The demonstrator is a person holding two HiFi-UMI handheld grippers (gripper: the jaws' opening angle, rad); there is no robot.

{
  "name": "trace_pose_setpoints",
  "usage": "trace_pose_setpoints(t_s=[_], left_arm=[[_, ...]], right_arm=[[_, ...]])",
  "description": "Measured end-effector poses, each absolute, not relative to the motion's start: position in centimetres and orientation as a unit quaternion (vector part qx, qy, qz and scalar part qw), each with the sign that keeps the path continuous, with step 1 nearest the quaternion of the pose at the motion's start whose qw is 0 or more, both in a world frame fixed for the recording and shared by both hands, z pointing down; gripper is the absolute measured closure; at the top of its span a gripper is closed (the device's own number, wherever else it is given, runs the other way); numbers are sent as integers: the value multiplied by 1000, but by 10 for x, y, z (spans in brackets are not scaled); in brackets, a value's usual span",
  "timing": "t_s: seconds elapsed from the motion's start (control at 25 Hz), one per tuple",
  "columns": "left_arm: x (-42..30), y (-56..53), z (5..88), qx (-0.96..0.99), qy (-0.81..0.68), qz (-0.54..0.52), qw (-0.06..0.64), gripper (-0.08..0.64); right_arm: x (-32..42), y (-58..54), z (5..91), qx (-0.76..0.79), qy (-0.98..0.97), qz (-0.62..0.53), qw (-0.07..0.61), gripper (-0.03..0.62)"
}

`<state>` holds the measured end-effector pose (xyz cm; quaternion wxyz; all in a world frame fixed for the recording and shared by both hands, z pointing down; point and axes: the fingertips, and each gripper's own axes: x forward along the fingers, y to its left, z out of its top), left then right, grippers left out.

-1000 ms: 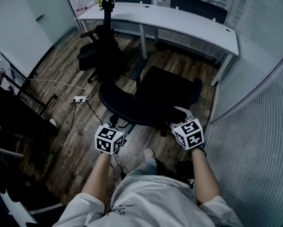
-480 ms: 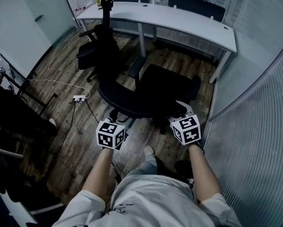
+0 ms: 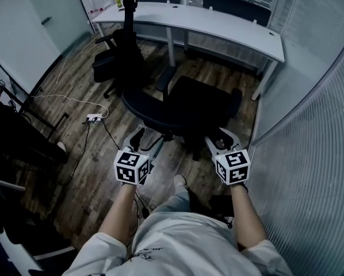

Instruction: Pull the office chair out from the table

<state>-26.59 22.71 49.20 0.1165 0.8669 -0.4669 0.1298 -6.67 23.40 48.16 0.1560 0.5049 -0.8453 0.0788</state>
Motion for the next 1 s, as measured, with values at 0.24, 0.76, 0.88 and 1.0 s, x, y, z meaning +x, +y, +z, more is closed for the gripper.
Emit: trace_pose_setpoints(t_s=[0.24,0.76,0.88,1.0], left_arm=[[-271,267,480,862,-482,115,102,353],[-257,359,470,874,-458,107,122,549],[-254,370,473,877,-450,109,131,549],[-260,376,470,878,-445,115,133,549]], right_arm=[[-70,278,482,518,-840,82,135,544],[-90,364,469,501,-850,119,113,583],[-100,375,469,497,-852,122,112,584],[-110,384,469,495,-852,128,111,584]])
